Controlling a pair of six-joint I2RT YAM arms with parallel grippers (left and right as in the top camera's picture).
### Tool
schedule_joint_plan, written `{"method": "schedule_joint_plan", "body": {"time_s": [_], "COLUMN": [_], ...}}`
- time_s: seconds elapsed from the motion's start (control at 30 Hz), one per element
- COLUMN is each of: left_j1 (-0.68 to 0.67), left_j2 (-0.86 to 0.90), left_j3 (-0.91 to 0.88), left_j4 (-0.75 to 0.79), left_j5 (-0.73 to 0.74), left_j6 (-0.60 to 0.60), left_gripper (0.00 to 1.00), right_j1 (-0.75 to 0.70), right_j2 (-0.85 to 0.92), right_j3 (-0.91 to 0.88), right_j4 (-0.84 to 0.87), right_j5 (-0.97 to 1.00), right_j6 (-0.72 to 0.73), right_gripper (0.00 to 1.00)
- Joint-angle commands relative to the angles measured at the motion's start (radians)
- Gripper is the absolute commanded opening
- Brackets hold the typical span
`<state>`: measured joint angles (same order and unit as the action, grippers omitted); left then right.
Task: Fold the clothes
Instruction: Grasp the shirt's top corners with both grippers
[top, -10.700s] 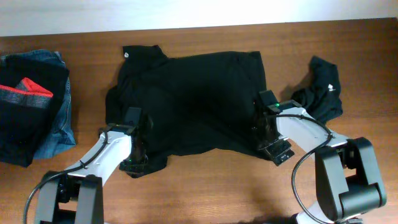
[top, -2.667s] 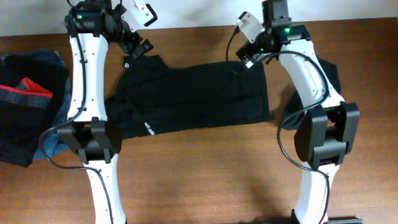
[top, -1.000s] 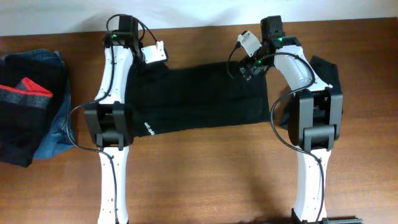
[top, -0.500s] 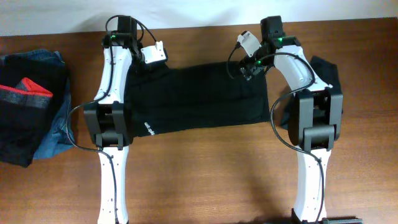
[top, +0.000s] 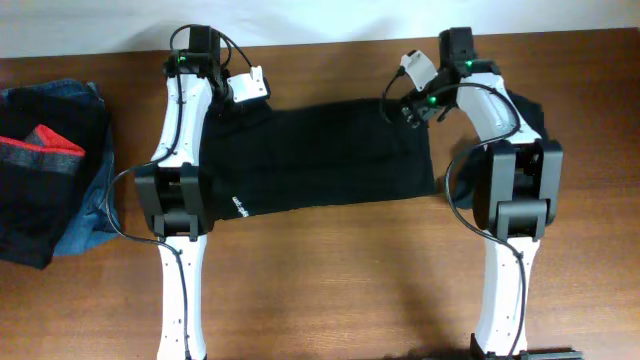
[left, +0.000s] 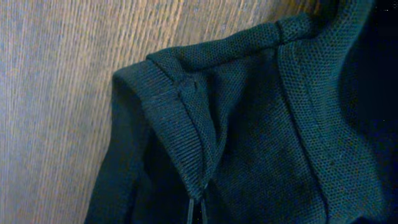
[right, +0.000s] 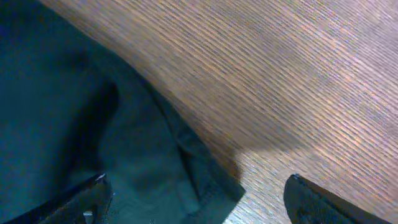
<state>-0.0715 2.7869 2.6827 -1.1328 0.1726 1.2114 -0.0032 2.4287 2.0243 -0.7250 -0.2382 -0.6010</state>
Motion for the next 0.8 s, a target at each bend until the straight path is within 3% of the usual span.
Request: {"method": "schedule_joint_plan", "body": {"time_s": [0.0, 0.23, 0.4, 0.43, 0.53, 0.6, 0.77], "left_j1": [0.002, 0.002, 0.002, 0.002, 0.002, 0.002, 0.002], "left_j2": [0.018, 0.018, 0.018, 0.018, 0.018, 0.018, 0.018], "left_j3": [-0.002, -0.002, -0.002, -0.002, -0.002, -0.002, 0.013], "left_j4": [-0.012, -0.013, -0.012, -0.012, -0.011, -0.011, -0.013], "left_j5": [0.034, 0.033, 0.034, 0.034, 0.034, 0.033, 0.033], "left_j6": [-0.007, -0.007, -0.008, -0.014, -0.022, -0.035, -0.072], "left_gripper": [0.01, 0.02, 0.02, 0.01, 0.02, 0.02, 0.02], "right_j1": [0.002, 0.002, 0.002, 0.002, 0.003, 0.003, 0.003], "right_j2": [0.023, 0.079, 0.08, 0.08, 0.08, 0.08, 0.077], "right_j3": [0.008, 0.007, 0.008, 0.008, 0.009, 0.009, 0.047], "right_j4": [0.007, 0.011, 0.011, 0.011, 0.011, 0.009, -0.039], "right_j5": [-0.025, -0.07, -0.073, -0.082, -0.1, -0.101, -0.118], "right_j6": [0.007, 0.007, 0.007, 0.007, 0.008, 0.008, 0.008], "right_gripper": [0.93, 0.86, 0.55, 0.4, 0.24, 0.15, 0.07]}}
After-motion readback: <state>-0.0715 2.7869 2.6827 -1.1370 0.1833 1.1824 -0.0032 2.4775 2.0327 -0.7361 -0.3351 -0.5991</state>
